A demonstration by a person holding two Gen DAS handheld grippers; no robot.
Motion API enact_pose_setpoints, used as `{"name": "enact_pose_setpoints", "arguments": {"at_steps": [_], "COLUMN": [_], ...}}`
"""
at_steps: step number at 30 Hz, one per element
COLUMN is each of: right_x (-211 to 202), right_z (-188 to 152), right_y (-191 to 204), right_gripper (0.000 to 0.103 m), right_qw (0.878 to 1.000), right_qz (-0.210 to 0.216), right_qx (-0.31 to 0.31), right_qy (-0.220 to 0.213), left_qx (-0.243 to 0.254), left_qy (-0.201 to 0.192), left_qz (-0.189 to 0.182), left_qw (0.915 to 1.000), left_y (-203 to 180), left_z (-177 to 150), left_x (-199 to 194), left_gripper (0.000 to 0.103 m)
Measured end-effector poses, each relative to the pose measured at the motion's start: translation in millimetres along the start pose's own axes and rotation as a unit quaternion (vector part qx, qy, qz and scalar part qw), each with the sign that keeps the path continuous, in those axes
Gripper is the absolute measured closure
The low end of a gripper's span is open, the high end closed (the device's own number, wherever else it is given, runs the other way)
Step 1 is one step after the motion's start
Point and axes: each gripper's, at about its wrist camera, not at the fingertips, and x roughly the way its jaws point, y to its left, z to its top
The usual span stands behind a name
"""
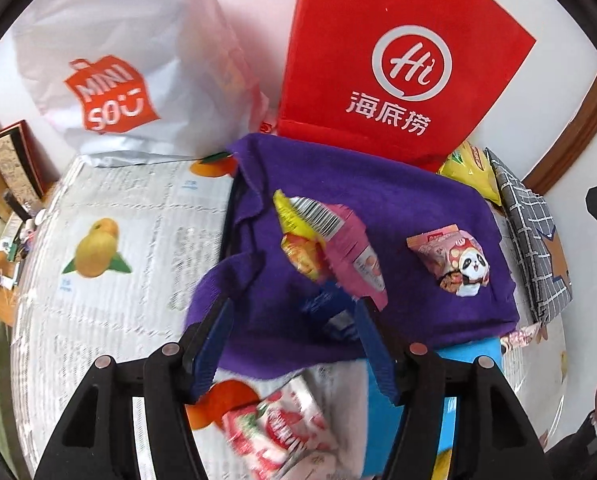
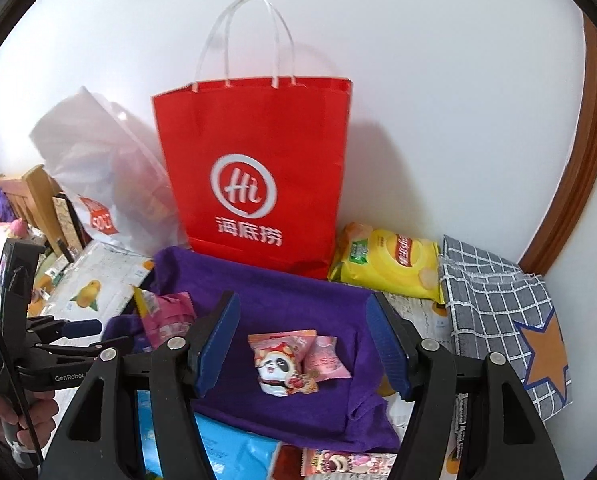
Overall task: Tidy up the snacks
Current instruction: 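Grasp the pink Lotso bar with the right tool while the left tool reaches toward the pink strawberry bag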
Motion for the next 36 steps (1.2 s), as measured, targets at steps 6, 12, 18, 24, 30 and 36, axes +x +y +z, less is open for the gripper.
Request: {"name": "enact_pose_setpoints", "arguments": {"at_steps": [6,12,18,24,30,36], "right_x": [-1,6,16,35,58,55], "right_z": [-32,-90,-132,-137,-143,-163], "right_y": [-4,-40,-59,-60,-78,-66], "right_gripper": [0.034,0.035,0.039,0.039,0.039,0.041], "right_qw": [1.000,0.997,0.993,0.995,0.993,0.990], "right_qz": [-0.019,-0.043,-0.041,-0.032,0.009,0.030], "right_qx": [-0.005,0.026,0.062,0.039,0.055,0.014], "right_qy": [0.019,0.064,0.095,0.084,0.103,0.139], "left_qx": [0.002,-0.002,0.012,0.018,0.007,0.015], "left_qy": [-0.016,-0.018,-0.020,-0.022,-0.017,-0.010], "left_qz": [0.021,0.010,0.004,0.012,0.009,-0.005], "left_qw": [0.9997,0.9998,0.9997,0.9995,0.9998,0.9998], "left_y": [15,23,18,23,31,24], "left_z": [-22,-42,-55,-66,-77,-85], "left_x": [-15,-18,-24,-31,-29,-25], "left_gripper": [0.042,0.042,0.042,0.042,0.042,0.042]}}
